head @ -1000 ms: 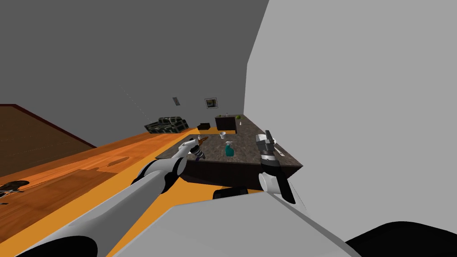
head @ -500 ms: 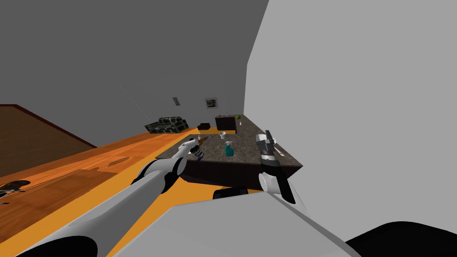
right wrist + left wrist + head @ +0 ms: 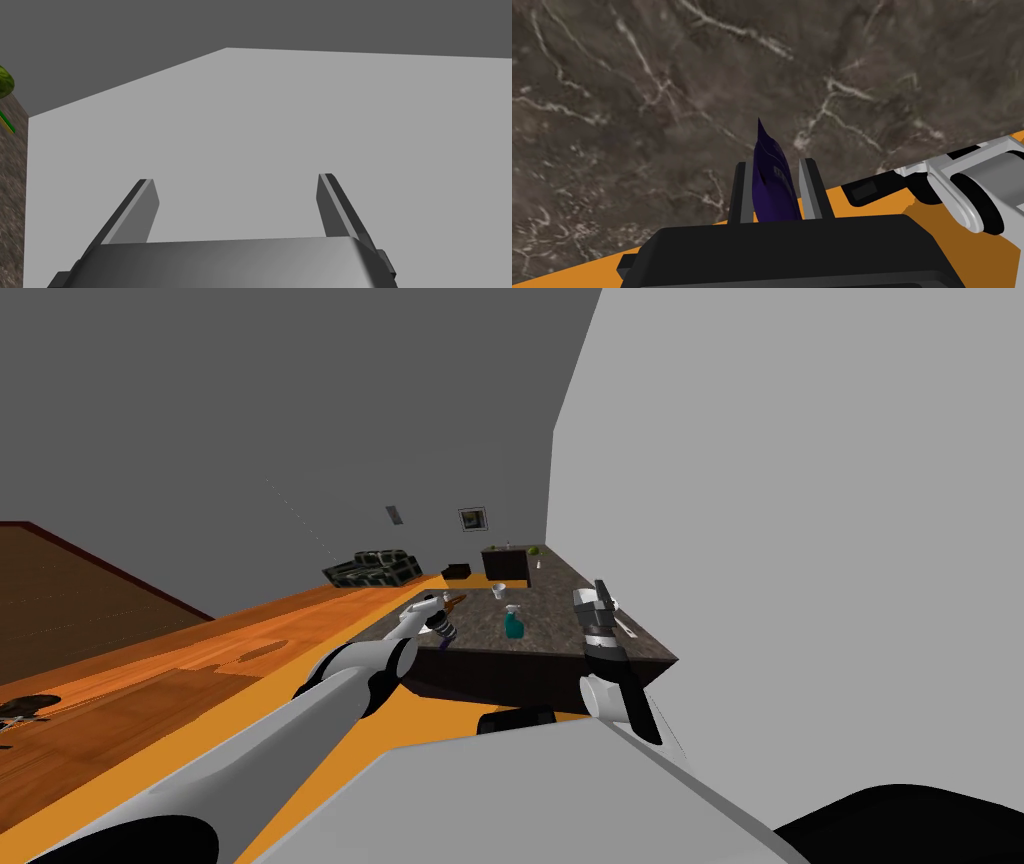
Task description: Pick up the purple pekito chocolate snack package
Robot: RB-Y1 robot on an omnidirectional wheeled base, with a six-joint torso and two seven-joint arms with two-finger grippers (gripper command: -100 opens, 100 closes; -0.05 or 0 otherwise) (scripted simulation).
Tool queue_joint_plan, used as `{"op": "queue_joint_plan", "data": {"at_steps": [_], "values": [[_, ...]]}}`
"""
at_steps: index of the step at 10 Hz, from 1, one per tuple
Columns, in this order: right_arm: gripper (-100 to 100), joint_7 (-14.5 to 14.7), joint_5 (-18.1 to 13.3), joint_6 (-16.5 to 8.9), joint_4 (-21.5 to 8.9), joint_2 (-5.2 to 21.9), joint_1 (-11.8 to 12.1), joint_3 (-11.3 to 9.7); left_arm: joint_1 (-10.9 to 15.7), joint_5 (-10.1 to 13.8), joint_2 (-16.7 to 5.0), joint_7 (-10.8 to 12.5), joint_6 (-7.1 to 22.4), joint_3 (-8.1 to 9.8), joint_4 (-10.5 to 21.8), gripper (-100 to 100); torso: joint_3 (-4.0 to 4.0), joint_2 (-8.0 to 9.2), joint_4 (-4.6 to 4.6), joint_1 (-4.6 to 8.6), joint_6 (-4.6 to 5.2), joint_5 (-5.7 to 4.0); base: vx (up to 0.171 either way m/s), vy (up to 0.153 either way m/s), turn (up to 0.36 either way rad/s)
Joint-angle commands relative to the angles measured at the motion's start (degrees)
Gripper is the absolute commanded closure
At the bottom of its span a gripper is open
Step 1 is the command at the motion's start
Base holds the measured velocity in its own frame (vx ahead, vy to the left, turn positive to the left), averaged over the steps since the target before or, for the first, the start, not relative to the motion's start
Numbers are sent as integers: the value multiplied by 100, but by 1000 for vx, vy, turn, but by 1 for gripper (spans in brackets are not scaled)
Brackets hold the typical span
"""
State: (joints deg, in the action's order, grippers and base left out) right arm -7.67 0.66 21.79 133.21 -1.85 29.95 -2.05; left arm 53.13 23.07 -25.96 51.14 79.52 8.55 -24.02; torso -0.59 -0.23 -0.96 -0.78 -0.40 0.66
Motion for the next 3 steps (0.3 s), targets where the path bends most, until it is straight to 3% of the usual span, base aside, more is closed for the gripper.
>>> {"op": "queue_joint_plan", "data": {"at_steps": [1,2,3], "values": [[0,0,0,0,0,0,0,0,-48,11,-8,46,132,-1,-171,100,0,0,0,0,0,0,5,9,-10],[0,0,0,0,0,0,0,0,-29,8,-6,28,79,0,-111,100,-1,0,-1,-2,-1,1,0,0,0],[0,0,0,0,0,0,0,0,-33,9,-8,37,100,0,-130,0,-1,0,-2,-1,-1,2,0,0,0]]}}
